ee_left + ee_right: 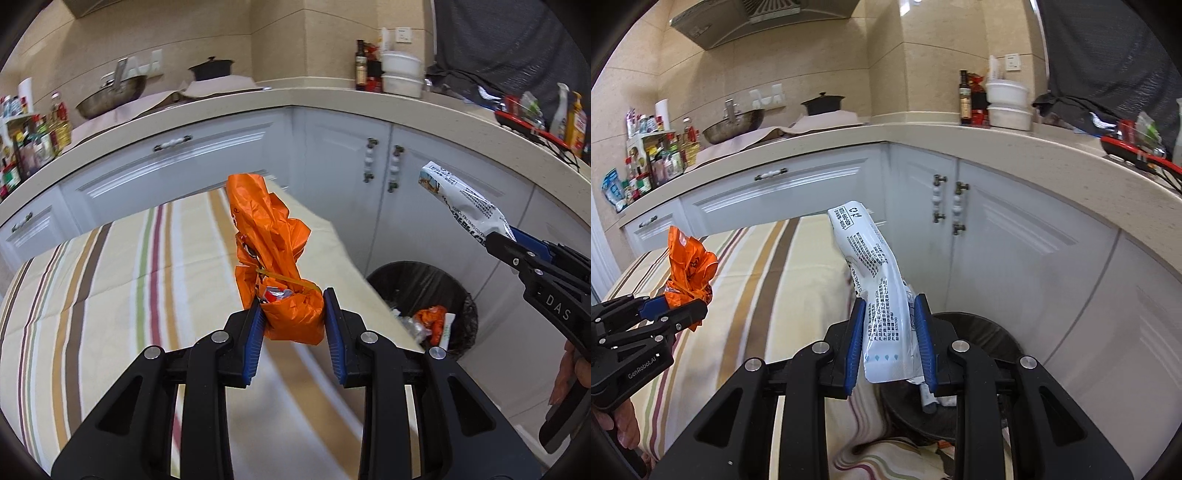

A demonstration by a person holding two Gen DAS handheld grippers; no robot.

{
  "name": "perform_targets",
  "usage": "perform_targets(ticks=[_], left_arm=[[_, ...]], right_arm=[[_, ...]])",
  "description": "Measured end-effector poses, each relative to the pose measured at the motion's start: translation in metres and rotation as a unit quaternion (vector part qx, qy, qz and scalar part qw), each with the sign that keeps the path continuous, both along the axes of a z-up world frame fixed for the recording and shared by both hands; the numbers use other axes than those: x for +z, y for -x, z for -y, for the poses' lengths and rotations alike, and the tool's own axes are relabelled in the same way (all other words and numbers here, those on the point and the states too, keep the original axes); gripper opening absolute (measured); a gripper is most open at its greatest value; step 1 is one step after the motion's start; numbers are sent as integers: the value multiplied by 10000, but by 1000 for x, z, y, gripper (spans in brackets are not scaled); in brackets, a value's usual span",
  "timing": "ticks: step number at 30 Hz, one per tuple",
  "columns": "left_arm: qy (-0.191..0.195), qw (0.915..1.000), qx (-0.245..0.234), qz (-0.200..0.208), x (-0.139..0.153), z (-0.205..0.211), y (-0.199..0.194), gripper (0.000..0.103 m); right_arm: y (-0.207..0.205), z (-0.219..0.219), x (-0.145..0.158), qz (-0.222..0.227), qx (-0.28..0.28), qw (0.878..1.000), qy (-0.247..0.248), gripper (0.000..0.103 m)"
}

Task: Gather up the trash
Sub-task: 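Carry the orange bag and snack wrapper over the bin and open both grippers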

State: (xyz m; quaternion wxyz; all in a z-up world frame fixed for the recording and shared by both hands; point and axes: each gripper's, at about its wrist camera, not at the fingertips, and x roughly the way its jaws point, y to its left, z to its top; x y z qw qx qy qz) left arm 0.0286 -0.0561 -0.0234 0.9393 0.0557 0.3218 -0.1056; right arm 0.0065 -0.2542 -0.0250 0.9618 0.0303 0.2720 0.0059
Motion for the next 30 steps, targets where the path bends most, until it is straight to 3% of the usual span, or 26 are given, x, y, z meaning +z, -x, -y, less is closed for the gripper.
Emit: perform_targets(ticks=[12,30], left_arm=[[-41,9974,-629,347,4,82,-11,30],[-199,9971,-703,231,-27,174,-54,30]], right_arm=[[8,54,-4,63,-677,9977,-37,28],[-12,111,-33,25,-970,9952,-93,28]])
